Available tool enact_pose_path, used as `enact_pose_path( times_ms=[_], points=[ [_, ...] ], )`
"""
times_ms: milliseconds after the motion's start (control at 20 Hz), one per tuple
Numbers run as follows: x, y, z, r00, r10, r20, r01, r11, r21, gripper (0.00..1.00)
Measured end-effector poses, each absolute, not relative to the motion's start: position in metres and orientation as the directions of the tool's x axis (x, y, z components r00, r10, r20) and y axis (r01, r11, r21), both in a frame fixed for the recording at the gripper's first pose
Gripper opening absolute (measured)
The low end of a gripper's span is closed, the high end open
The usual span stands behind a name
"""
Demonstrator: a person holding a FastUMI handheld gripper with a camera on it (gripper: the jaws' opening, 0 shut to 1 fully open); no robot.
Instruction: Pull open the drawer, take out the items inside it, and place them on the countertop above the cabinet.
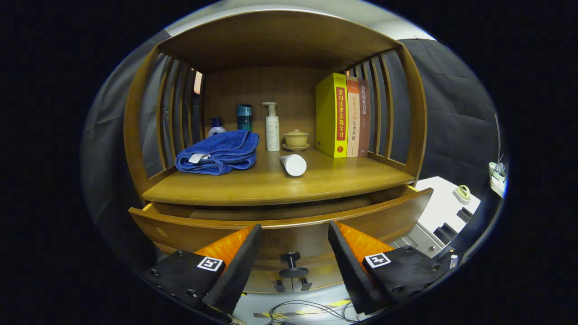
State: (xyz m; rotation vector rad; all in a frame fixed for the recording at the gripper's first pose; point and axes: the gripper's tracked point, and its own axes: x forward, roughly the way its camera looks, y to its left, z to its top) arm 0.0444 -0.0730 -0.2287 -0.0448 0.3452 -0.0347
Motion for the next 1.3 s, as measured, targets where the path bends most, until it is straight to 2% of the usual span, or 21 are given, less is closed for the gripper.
enact_pose_path(
  times_ms=[400,550,700,950,1150,1300],
  points=[
    [0.073,-0.068,-0.231,0.939,-0.06,-0.339,0.028,0.995,-0.097,0.98],
    [0.074,-0.07,-0.233,0.937,-0.059,-0.344,0.028,0.995,-0.094,0.94],
    [0.073,-0.068,-0.227,0.926,-0.068,-0.371,0.042,0.996,-0.079,0.93],
    [0.073,-0.043,-0.149,0.954,-0.046,-0.297,0.028,0.998,-0.064,0.94],
    [0.054,-0.019,-0.07,0.978,-0.003,-0.21,0.007,1.0,0.021,0.94],
    [0.04,-0.023,-0.036,0.976,-0.007,-0.219,-0.001,0.999,-0.039,0.95]
  ],
)
